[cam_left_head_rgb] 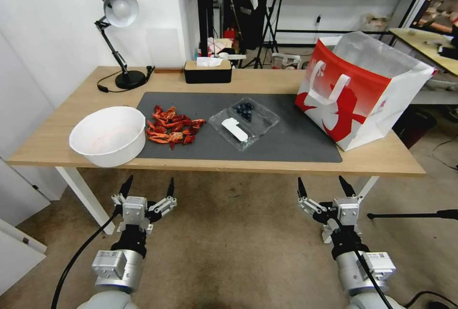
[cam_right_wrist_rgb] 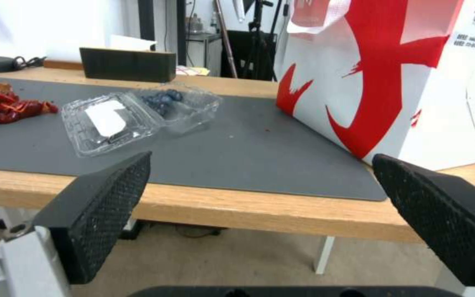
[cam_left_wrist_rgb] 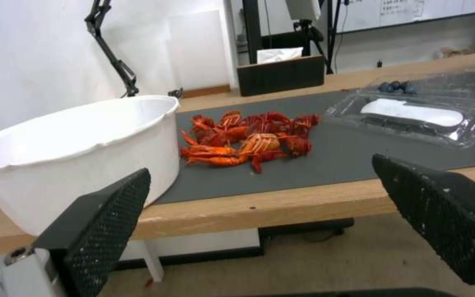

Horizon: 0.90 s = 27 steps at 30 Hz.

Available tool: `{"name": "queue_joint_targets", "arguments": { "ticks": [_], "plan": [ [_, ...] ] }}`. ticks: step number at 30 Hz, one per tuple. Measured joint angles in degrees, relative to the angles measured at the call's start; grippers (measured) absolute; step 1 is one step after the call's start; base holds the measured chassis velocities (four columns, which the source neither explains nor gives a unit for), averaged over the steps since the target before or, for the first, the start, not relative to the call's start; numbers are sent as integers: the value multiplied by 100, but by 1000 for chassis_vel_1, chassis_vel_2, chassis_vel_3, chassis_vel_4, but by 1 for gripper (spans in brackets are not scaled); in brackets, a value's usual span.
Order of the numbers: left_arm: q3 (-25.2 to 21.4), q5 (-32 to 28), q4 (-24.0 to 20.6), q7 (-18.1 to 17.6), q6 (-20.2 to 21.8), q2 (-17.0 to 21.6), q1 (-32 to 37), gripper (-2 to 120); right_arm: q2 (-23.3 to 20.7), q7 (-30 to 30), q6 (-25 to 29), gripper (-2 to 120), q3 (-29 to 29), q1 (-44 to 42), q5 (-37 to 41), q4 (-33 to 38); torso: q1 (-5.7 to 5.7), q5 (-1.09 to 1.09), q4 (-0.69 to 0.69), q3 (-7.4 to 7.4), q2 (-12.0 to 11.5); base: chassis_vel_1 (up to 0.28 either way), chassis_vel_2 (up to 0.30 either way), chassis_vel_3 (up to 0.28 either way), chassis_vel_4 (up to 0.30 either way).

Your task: Close the takeout container lid, then place the container into the takeout bag.

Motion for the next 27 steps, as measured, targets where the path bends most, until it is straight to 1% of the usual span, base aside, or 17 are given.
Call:
{"name": "queue_joint_targets", "arguments": {
  "ticks": [27],
  "plan": [
    [7,-21,-1,-8,2,6,-2,100,12,-20,-7,100,-2,-3,-5,0,0,0,0,0,0,0,0,0,0]
  ]
}}
